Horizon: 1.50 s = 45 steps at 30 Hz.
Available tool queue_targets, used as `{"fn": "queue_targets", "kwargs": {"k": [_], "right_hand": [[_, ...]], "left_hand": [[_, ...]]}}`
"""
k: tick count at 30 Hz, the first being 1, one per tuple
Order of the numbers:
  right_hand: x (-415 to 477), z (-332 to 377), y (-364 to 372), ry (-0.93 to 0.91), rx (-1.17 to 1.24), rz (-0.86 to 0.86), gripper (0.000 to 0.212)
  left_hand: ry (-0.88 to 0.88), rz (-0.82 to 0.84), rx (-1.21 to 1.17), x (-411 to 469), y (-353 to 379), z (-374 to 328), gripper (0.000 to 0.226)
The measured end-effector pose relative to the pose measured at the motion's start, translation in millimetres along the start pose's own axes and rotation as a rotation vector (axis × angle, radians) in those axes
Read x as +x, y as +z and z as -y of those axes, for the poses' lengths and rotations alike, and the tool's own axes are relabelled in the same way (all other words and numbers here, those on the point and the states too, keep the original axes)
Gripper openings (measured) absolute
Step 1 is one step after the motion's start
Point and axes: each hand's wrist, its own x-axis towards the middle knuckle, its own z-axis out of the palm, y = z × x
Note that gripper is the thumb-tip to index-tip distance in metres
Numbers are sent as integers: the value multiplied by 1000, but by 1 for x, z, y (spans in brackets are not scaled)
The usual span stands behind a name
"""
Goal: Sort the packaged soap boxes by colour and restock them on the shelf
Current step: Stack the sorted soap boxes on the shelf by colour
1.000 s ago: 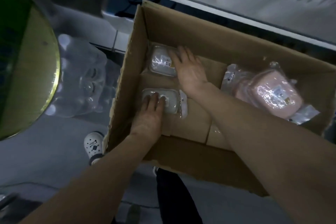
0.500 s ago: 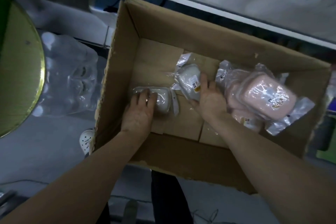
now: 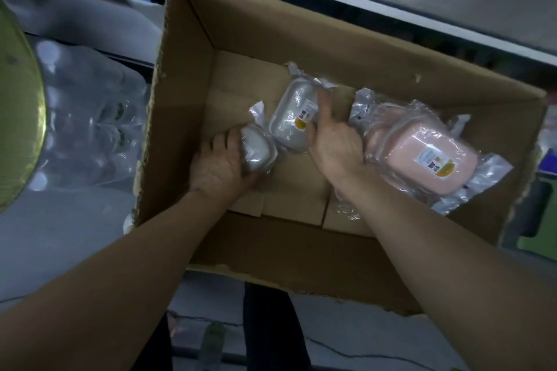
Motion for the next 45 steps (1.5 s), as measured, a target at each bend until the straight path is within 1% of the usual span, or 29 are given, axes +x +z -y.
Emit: {"fn": "queue_targets", "kwargs": {"k": [2, 3, 4, 7, 9, 10, 12, 13, 14, 15, 16, 17, 18, 19, 20, 21, 22, 23, 24, 26, 29, 31, 33, 37, 40, 45], "right_hand": [[8, -3, 0, -133, -203, 41, 83], [12, -5, 0, -186, -305, 62, 91], [17, -6, -1, -241, -388, 83, 95], [29, -9, 0, -376, -555, 158, 95], [33, -11, 2, -401, -614, 160, 99], [33, -12, 2, -400, -618, 149, 98], [34, -15, 3, -361, -608, 126, 86], [33, -16, 4, -328, -607, 122, 82], [32, -17, 3, -292, -605, 125, 82], [29, -18, 6, -253, -600, 133, 84], [26, -18, 9, -223, -591, 126, 84], [23, -18, 13, -207, -588, 95, 78], [20, -17, 18, -198, -595, 47, 69], [17, -16, 20, -191, -609, 8, 62], [16, -15, 21, -204, -622, -3, 60], [15, -15, 23, -251, -624, 10, 65], [16, -15, 23, -316, -609, 43, 72], [16, -14, 22, -386, -587, 67, 78], [16, -13, 20, -444, -573, 76, 80], [17, -12, 20, -484, -601, 96, 79], [13, -8, 16, -445, -598, 86, 80], [7, -4, 7, -408, -541, 67, 78], [-4, 3, -7, -368, -465, 55, 81], [-34, 21, -43, -299, -319, -45, 92], [-63, 37, -73, -281, -266, -147, 96], [-121, 68, -128, -221, -232, -270, 98]], "left_hand": [[55, 31, 86, -1, -4, 0, 88], [112, 49, 136, 0, -7, 1, 85], [186, 66, 175, 2, -10, 1, 84], [417, 93, 283, 9, -15, 1, 83], [473, 109, 307, 11, -15, 0, 74], [476, 111, 273, 12, -14, 0, 69], [459, 73, 51, 10, -12, 3, 49], [478, 29, -43, 8, -11, 4, 36], [521, -28, -102, 6, -9, 5, 23], [554, -88, -120, 4, -4, 7, 16], [544, -152, -135, 3, 1, 8, 15], [464, -200, -148, 2, 6, 8, 25], [328, -211, -170, -2, 7, 5, 44], [150, -184, -207, -6, 7, 1, 65], [-23, -139, -256, -8, 7, -3, 83], [-154, -91, -300, -8, 8, -6, 98], [-222, -45, -321, -7, 10, -8, 110], [-243, -11, -328, -3, 12, -10, 117], [-246, 11, -328, 1, 15, -12, 122], [-255, 14, -308, 8, 18, -13, 123], [-250, -7, -328, 7, 17, -13, 117], [-225, -3, -358, -1, 8, -14, 114], [-203, 1, -415, -15, -3, -13, 113], [-164, 16, -467, -50, -35, -9, 112], [-139, 34, -507, -80, -69, -7, 109], [-36, -39, -536, -135, -130, 3, 108]]}}
